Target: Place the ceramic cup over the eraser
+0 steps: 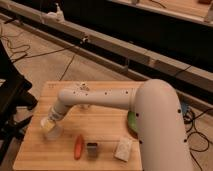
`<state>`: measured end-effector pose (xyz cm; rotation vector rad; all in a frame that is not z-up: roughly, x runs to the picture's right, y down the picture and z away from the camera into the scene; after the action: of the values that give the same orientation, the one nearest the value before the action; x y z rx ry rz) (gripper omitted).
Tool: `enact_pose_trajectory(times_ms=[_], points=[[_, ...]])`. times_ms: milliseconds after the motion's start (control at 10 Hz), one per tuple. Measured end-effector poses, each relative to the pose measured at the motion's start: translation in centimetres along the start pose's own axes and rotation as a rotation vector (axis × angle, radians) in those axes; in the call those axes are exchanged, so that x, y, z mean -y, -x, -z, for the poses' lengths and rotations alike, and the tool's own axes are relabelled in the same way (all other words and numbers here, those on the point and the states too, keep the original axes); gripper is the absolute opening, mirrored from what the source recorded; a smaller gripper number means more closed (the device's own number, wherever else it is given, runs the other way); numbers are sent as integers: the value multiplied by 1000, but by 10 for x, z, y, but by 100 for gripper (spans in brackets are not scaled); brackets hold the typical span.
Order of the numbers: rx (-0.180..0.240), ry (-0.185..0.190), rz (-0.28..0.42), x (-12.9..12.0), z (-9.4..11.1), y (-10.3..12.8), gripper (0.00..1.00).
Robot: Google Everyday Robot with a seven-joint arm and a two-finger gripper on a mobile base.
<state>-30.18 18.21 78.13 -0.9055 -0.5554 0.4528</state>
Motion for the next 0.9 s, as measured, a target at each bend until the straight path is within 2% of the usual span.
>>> enact_pose_trajectory(times_ms=[300,600,800,900], points=[[20,-12,-8,1,5,2,2],[86,11,-80,2,25,6,0],[126,27,-121,5,53,2,0],[132,23,-136,8,68,-3,0]])
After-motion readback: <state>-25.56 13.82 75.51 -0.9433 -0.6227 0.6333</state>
